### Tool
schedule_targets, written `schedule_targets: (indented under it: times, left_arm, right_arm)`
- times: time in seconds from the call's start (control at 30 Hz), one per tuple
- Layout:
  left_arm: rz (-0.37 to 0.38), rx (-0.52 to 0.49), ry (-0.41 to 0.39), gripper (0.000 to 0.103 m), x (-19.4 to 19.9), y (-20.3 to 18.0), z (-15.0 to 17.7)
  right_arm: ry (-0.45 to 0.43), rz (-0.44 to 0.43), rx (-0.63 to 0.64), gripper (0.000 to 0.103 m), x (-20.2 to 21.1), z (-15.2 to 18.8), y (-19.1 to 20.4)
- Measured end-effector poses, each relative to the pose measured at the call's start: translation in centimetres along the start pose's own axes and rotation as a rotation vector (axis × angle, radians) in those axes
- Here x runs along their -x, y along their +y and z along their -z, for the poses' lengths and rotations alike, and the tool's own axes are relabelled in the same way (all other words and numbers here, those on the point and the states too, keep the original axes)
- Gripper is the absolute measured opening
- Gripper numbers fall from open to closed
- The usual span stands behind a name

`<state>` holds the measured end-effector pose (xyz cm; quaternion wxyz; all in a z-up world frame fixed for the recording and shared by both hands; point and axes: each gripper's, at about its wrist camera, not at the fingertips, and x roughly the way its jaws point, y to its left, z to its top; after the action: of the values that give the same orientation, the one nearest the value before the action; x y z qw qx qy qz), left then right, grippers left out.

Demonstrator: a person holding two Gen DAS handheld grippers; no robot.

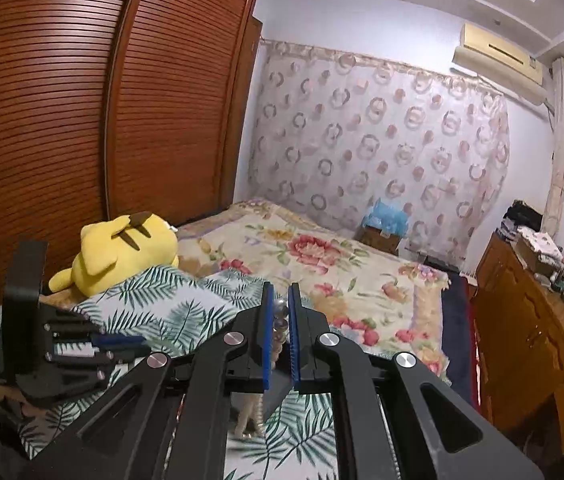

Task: Organize jewelry
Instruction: 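Carry the bangle and pearls into the black box and open both tools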

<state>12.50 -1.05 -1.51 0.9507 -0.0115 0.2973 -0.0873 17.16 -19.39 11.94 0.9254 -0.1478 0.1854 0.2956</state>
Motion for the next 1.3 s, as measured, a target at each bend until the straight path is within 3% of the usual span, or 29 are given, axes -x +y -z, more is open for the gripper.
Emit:
schedule_targets:
  times: [0.37,0.8,1.3]
  left_arm:
    - [-0.009,-0.006,0.006,0.007,-1.8,-0.1,-1.2]
    - [-0.024,-0.002,0.048,0.007,-5.9,-0.1,-2.3]
    - [-0.024,-0.041,0.123,0.01,-9.7,-1.9,-2.9]
  right_arm:
    - [-0.016,0.024,-0.002,0.008,-1.9,-1.7,-0.8]
    - [0.245,-0.107,-0.133,0.009,-10.9,7.3,-0.7]
    - [0.254,-0.104,-0.198,0.012,-7.7,12.4,-1.5]
